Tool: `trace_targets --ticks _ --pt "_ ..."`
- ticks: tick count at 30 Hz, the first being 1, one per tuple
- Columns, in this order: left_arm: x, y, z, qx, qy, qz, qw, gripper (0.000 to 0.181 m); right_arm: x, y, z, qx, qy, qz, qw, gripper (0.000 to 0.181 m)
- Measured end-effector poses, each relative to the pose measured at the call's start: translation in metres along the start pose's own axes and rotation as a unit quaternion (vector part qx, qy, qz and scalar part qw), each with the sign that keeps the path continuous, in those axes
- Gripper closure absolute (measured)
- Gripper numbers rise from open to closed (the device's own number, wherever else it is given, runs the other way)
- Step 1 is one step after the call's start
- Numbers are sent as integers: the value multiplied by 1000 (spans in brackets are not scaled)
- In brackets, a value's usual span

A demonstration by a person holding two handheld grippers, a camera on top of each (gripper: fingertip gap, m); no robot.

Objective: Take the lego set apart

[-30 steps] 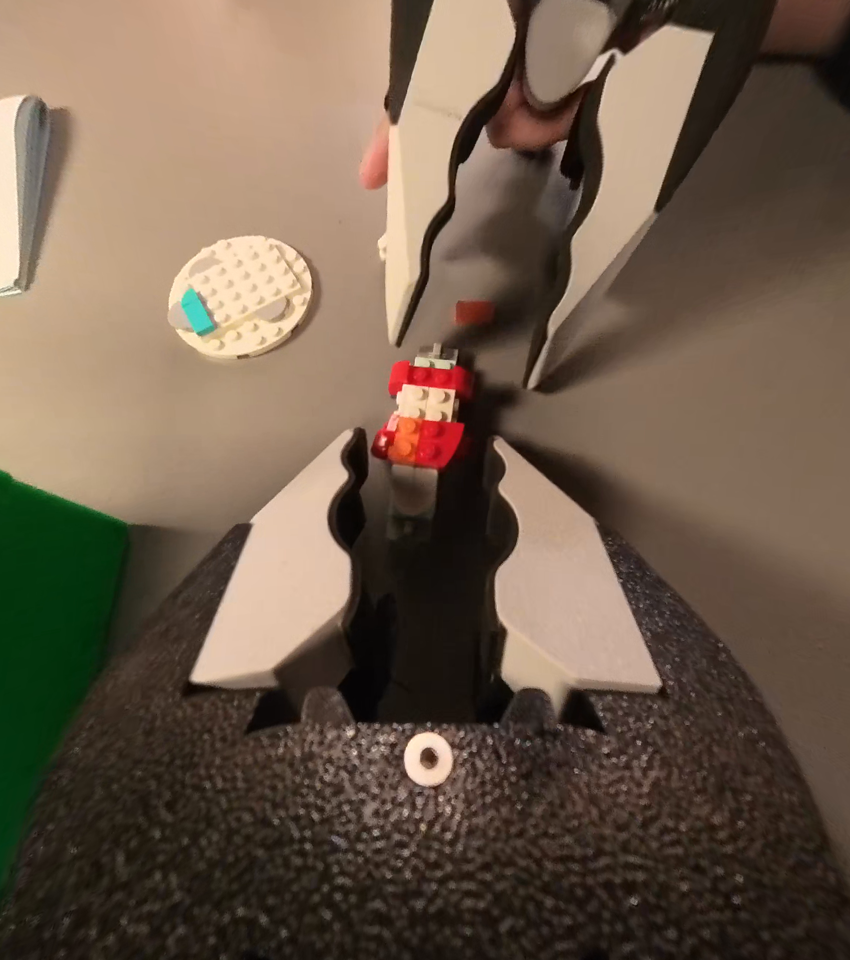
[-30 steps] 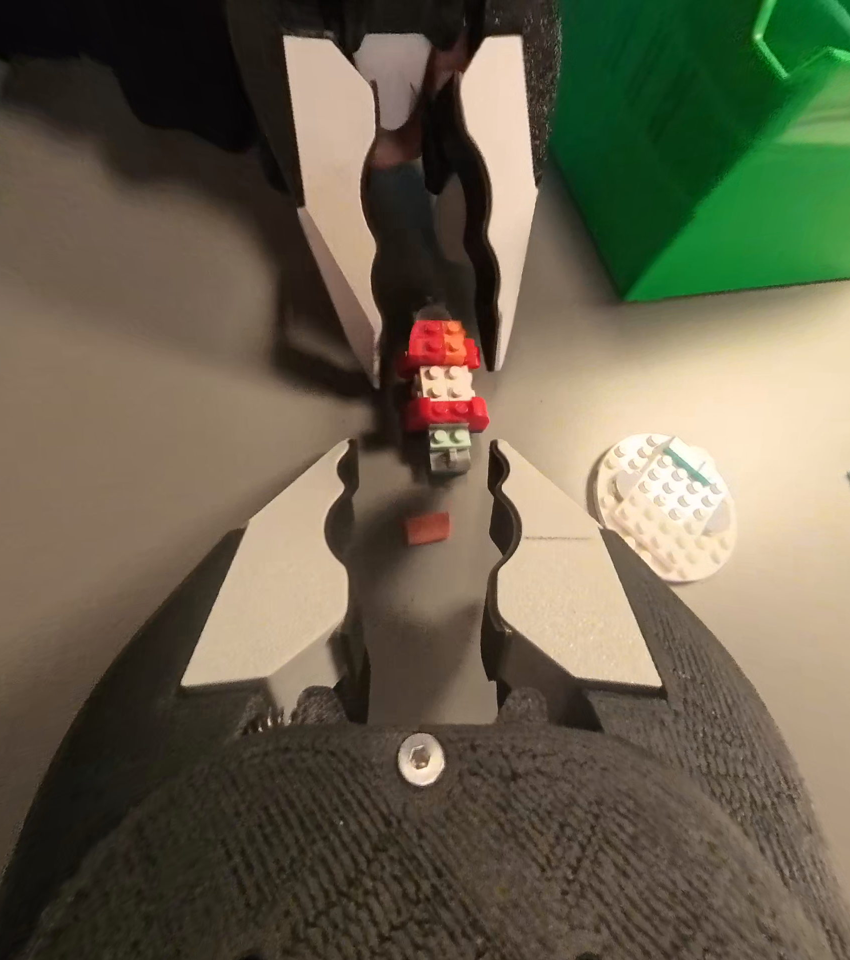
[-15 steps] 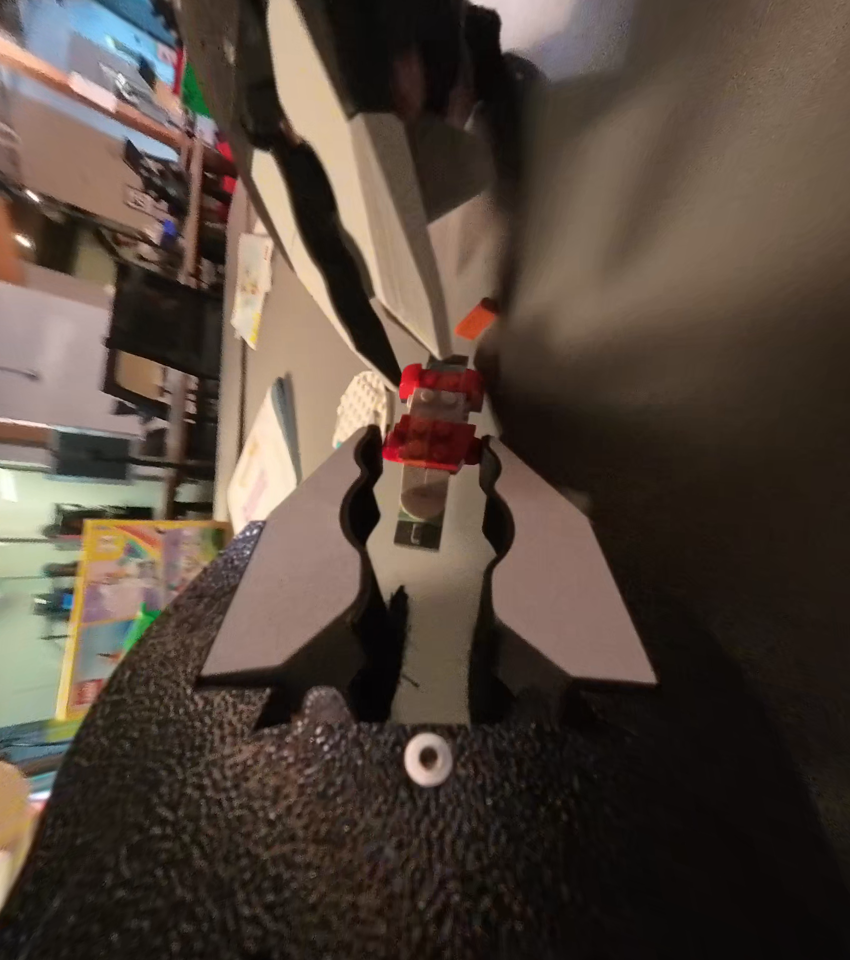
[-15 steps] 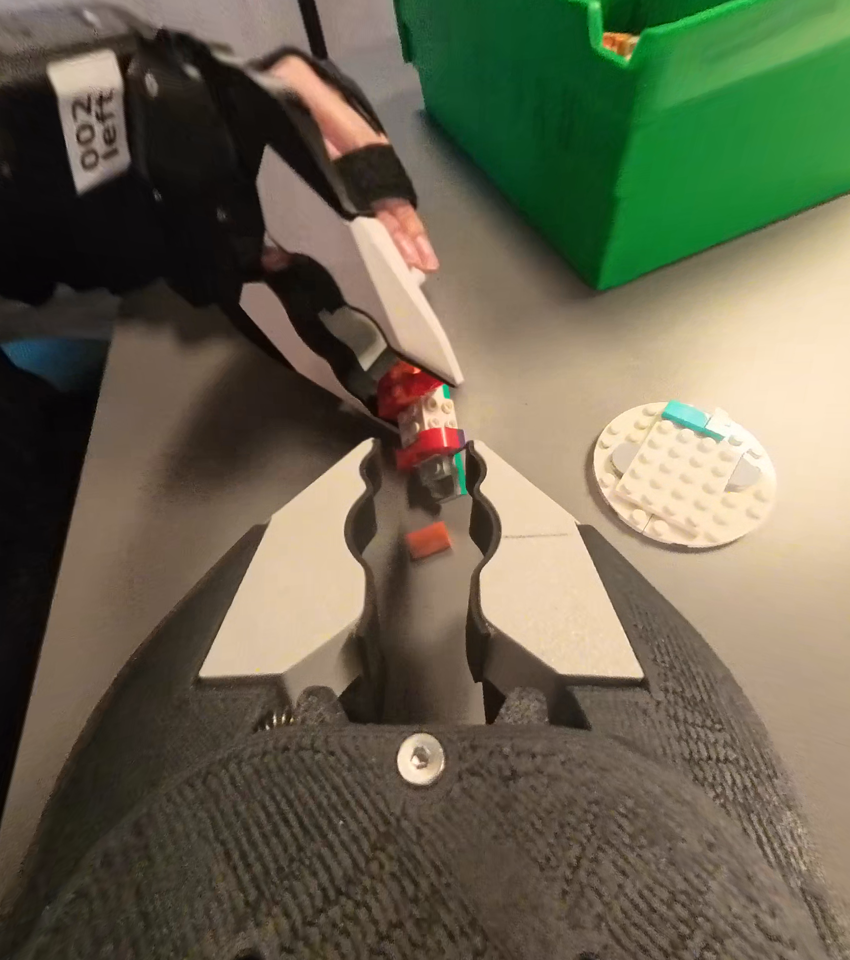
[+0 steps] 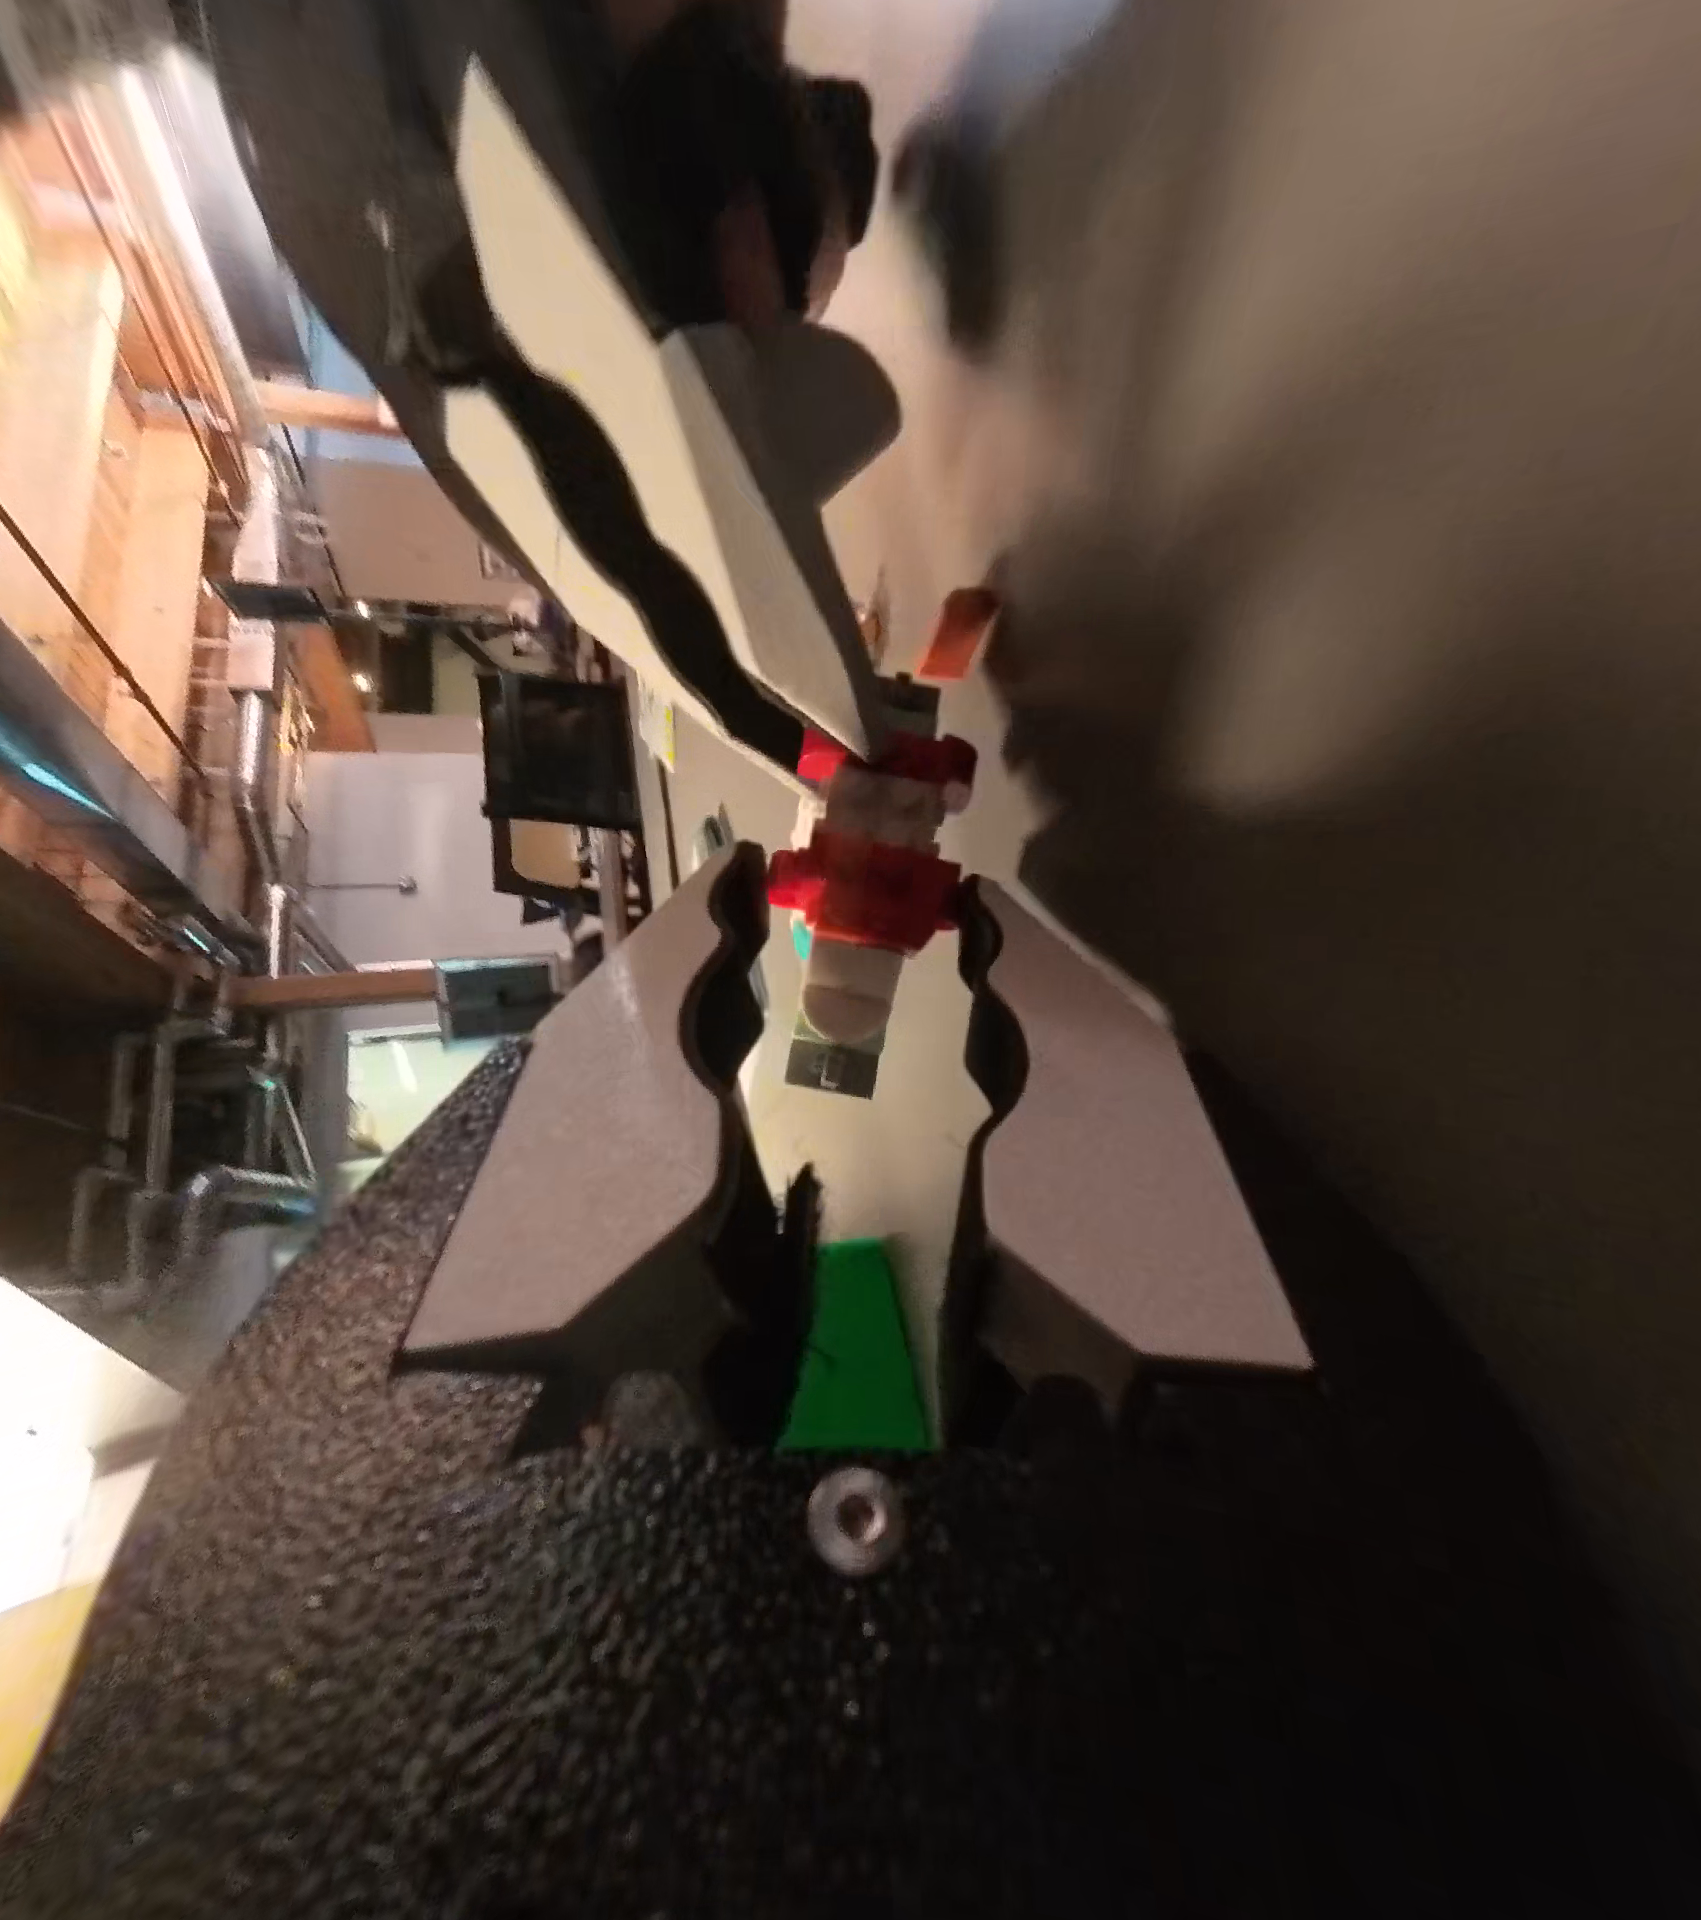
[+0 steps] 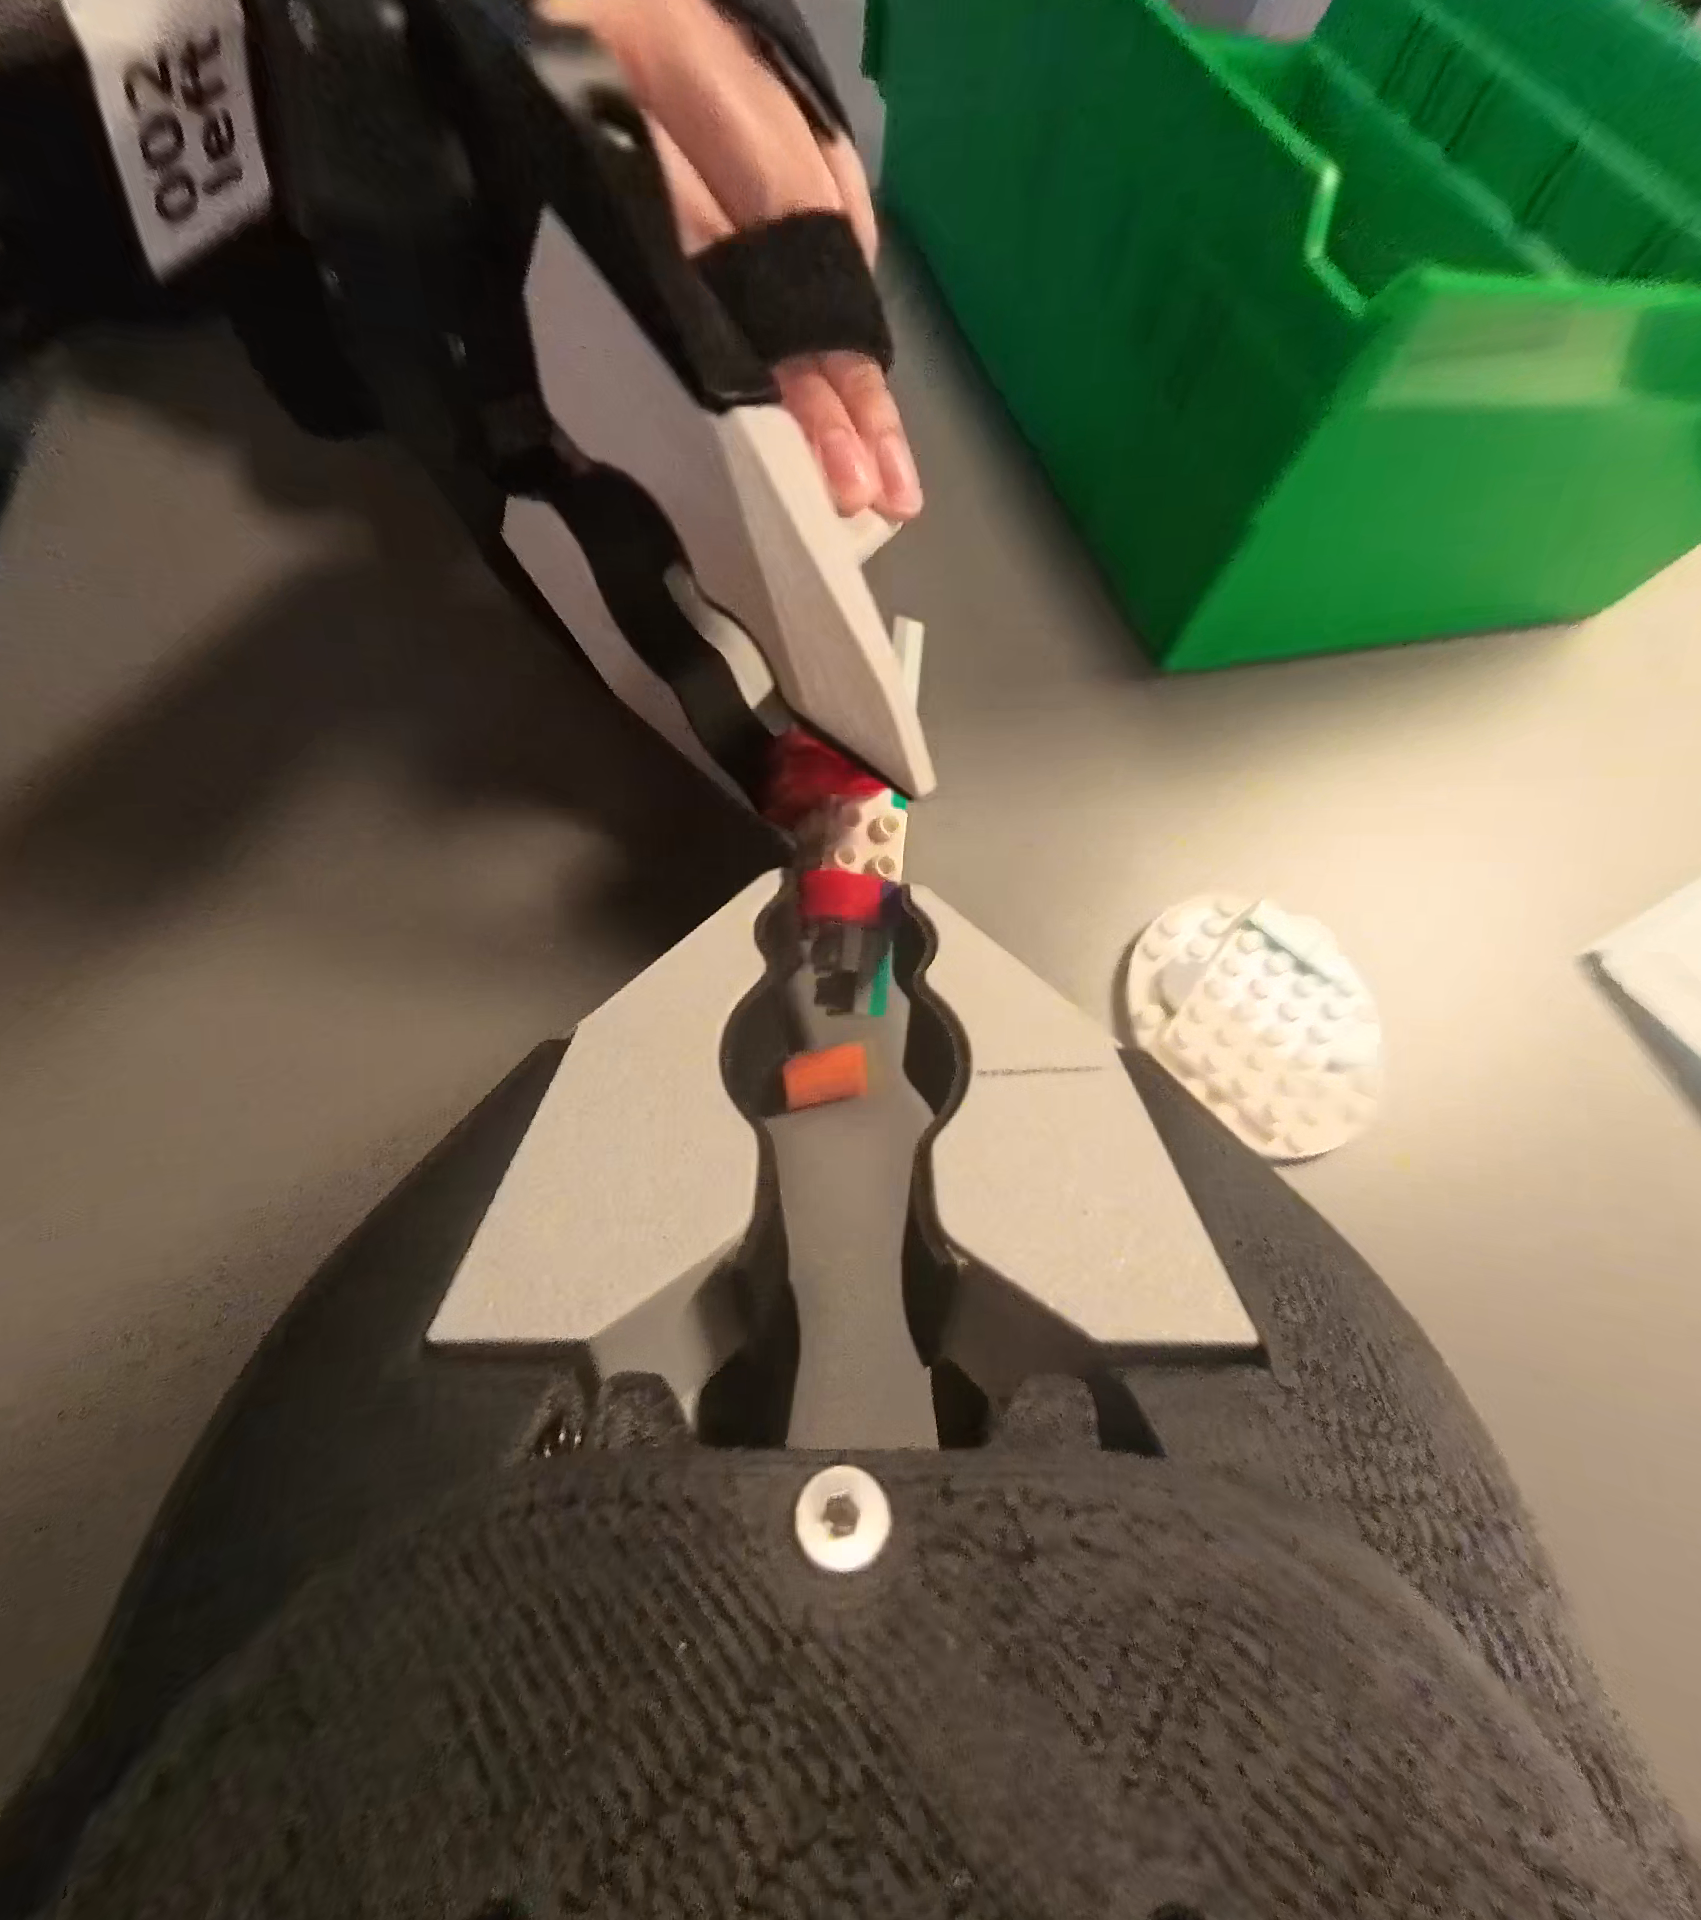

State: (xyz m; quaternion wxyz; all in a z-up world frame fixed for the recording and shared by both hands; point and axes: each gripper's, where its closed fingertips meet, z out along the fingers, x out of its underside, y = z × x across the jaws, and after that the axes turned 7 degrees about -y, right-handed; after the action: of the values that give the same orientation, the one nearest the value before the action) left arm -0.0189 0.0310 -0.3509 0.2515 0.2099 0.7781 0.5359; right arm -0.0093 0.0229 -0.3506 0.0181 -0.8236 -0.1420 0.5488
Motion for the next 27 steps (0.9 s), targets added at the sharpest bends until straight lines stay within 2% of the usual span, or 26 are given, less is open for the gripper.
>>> trace_targets --ticks 5,13,17,20,22,27 --pt "12 7 0 2 39 -81 996 145 -11 -9 1 72 -1 -144 987 165" --pt "17 -2 3 32 66 -144 987 145 -15 -7 4 107 13 -265 958 168" --pt "17 -5 5 38 62 -173 982 145 -16 -7 5 107 2 -242 964 167" --pt "19 -2 4 33 63 -193 979 145 -18 -12 5 95 -28 -119 988 165" --pt "22 -4 5 36 66 -224 972 146 -21 -17 3 95 -48 -74 992 168" --pt "28 -1 5 27 55 -316 947 147 -12 -25 -3 114 -24 -88 989 158"
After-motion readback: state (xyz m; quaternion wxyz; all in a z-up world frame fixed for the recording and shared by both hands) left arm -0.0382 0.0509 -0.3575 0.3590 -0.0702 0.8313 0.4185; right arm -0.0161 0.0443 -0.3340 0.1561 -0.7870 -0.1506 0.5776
